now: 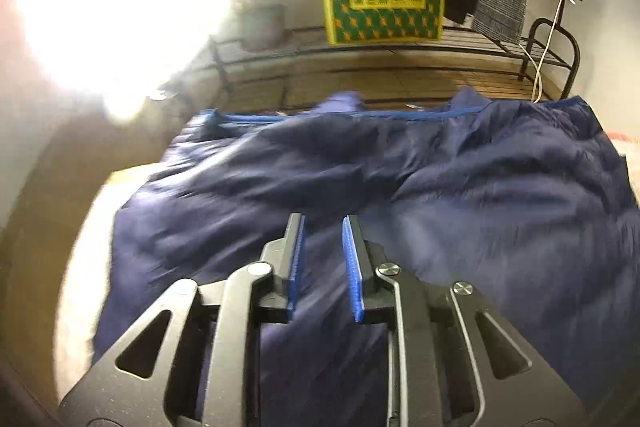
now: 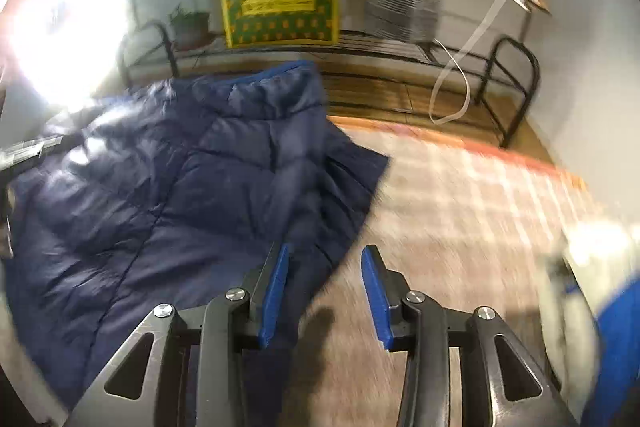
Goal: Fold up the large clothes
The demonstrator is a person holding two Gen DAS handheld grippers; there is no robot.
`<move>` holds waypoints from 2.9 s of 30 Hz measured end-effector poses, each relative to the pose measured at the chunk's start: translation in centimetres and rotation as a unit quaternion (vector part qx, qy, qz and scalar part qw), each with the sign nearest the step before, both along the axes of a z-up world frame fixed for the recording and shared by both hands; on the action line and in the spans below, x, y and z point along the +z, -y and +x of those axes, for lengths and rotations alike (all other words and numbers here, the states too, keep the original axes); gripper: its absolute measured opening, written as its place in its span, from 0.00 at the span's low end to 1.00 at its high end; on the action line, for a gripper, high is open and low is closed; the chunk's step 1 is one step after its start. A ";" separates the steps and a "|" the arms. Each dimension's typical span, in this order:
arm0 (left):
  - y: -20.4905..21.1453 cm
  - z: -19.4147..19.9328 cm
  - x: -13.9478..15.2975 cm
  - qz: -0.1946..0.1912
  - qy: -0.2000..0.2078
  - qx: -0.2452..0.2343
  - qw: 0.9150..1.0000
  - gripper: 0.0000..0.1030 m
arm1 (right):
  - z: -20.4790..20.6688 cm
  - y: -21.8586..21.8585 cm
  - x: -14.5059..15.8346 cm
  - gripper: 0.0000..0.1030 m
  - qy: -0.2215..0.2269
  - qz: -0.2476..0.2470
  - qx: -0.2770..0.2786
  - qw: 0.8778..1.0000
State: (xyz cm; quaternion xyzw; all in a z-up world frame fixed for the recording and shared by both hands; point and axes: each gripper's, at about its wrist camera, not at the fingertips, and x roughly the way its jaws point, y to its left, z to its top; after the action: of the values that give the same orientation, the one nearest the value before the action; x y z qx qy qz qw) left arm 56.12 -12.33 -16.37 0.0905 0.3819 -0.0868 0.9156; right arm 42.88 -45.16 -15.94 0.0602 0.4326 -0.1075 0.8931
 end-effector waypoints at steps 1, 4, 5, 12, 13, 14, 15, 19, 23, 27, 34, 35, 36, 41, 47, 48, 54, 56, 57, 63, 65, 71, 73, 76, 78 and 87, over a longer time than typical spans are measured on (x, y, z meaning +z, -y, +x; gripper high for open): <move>-1.1 -0.7 0.1 0.001 -0.001 0.002 1.000 0.23 | -1.3 0.2 0.4 0.51 0.004 0.010 -0.005 1.000; -5.2 -2.9 -0.5 0.006 -0.005 0.024 1.000 0.23 | -5.5 0.5 1.3 0.66 0.015 0.059 -0.006 0.998; -7.1 -3.6 -0.9 0.002 -0.009 0.038 0.999 0.23 | -7.1 0.6 1.2 0.67 0.013 0.089 -0.004 0.996; -12.8 -4.9 -3.7 -0.023 -0.037 0.086 0.995 0.23 | -11.1 0.3 -2.7 0.70 -0.020 0.251 -0.032 0.967; -12.6 -4.9 -4.3 -0.016 -0.042 0.081 0.996 0.23 | -11.0 0.1 -3.2 0.70 -0.018 0.273 -0.033 0.961; -12.3 -5.0 -4.9 -0.003 -0.040 0.074 0.996 0.23 | -10.9 -0.2 -3.6 0.68 -0.013 0.289 -0.036 0.956; -12.0 -5.3 -5.2 0.006 -0.030 0.070 0.997 0.23 | -10.7 -0.5 -3.7 0.66 -0.005 0.297 -0.041 0.954; -12.4 -5.6 -5.2 -0.002 -0.028 0.070 0.997 0.25 | -9.2 -2.3 -4.0 0.15 -0.002 0.306 -0.036 0.951; -12.5 -5.4 -4.5 0.026 -0.026 0.077 0.996 0.29 | -9.6 -3.8 -1.4 0.06 0.023 0.205 -0.047 0.977; -12.0 -6.9 -1.5 -0.011 -0.001 0.083 0.996 0.29 | -10.7 -4.3 -0.6 0.18 0.026 0.190 -0.038 0.981; -4.2 -9.2 3.9 -0.095 0.025 -0.017 0.995 0.29 | -13.1 -4.4 -1.8 0.62 0.064 0.295 -0.059 0.952; -3.1 -9.2 4.0 -0.100 0.023 -0.028 0.994 0.29 | -12.7 -4.6 -2.5 0.62 0.064 0.315 -0.060 0.945; -1.5 -8.9 3.9 -0.098 0.022 -0.039 0.994 0.29 | -12.3 -4.7 -3.1 0.62 0.063 0.323 -0.066 0.942; 3.8 -7.1 0.8 -0.080 -0.011 -0.059 0.995 0.29 | -10.8 -4.2 -5.7 0.60 0.084 0.383 -0.125 0.912; 5.7 -7.0 -1.9 -0.024 -0.015 -0.066 0.997 0.29 | -9.3 -5.5 -5.1 0.13 0.083 0.322 -0.122 0.935; 5.4 -6.7 -1.4 -0.033 -0.030 -0.065 0.997 0.29 | -9.4 -5.8 -4.8 0.12 0.084 0.308 -0.118 0.940; 4.7 -4.8 3.8 -0.068 0.015 -0.047 0.996 0.29 | -9.4 -6.0 -4.0 0.30 0.098 0.294 -0.104 0.945; 5.5 -3.3 4.6 -0.072 0.023 -0.042 0.996 0.29 | -9.0 -5.4 -4.4 0.43 0.098 0.301 -0.117 0.941; 6.3 -2.3 4.8 -0.069 0.030 -0.039 0.996 0.29 | -8.9 -5.1 -4.6 0.43 0.096 0.302 -0.124 0.940; 9.3 2.2 0.8 -0.045 -0.004 -0.011 0.999 0.29 | -9.2 -4.4 -5.5 0.46 0.103 0.306 -0.142 0.936; 10.1 3.1 -0.9 -0.019 -0.022 -0.009 1.000 0.29 | -8.9 -4.4 -5.3 0.42 0.100 0.299 -0.141 0.939; 9.3 4.8 -1.8 -0.033 -0.070 -0.003 0.997 0.33 | -8.2 -6.0 -4.5 0.13 0.100 0.244 -0.111 0.958; 8.1 3.4 -0.1 -0.044 -0.054 0.006 0.998 0.33 | -8.2 -6.4 -3.9 0.12 0.100 0.225 -0.105 0.964; 6.1 -0.8 2.3 -0.061 -0.016 -0.005 0.998 0.33 | -8.5 -6.2 -3.3 0.11 0.106 0.229 -0.103 0.962; 5.3 -3.6 2.6 -0.048 0.000 -0.024 0.999 0.33 | -8.5 -6.2 -2.8 0.10 0.108 0.226 -0.102 0.963; 4.1 -8.6 -3.2 -0.029 -0.025 -0.041 0.998 0.33 | -7.7 -8.8 0.7 0.08 0.113 0.143 -0.091 0.979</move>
State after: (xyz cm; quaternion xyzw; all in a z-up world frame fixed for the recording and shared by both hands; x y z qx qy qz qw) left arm 47.48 -16.43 -19.54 0.0774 0.3977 -0.1373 0.9039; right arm 35.15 -36.34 -15.22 0.2380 0.3328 -0.1177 0.9048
